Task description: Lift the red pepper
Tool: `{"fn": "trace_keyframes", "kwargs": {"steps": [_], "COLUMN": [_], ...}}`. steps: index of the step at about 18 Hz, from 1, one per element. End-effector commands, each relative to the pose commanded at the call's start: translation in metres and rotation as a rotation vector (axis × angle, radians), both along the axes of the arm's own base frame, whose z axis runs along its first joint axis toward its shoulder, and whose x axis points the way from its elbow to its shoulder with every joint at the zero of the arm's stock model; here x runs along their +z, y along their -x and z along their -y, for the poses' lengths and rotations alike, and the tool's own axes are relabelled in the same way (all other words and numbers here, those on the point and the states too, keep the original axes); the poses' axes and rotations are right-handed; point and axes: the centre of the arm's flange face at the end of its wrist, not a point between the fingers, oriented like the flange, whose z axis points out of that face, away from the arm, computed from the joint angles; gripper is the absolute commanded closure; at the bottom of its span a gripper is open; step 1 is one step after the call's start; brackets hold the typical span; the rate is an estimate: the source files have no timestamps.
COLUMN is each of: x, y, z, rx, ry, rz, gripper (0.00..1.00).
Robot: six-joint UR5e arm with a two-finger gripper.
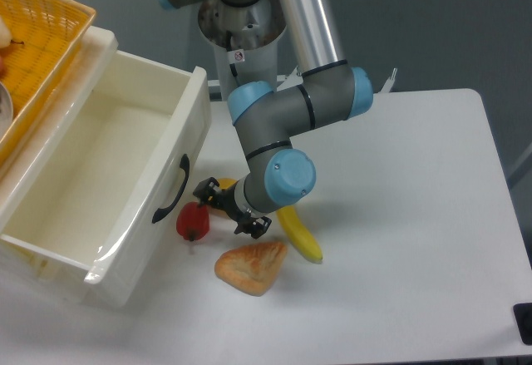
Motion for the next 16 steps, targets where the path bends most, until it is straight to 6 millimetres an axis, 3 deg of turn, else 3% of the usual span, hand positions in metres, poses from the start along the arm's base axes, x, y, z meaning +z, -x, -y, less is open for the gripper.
{"fn": "trace_keyframes", "kwargs": {"steps": [16], "x": [-0.015], "y": [-0.021], "z": [-0.014], "rx": [0.015], "ry": [0.026], "rz": [0.028], "gripper": [0.0]}}
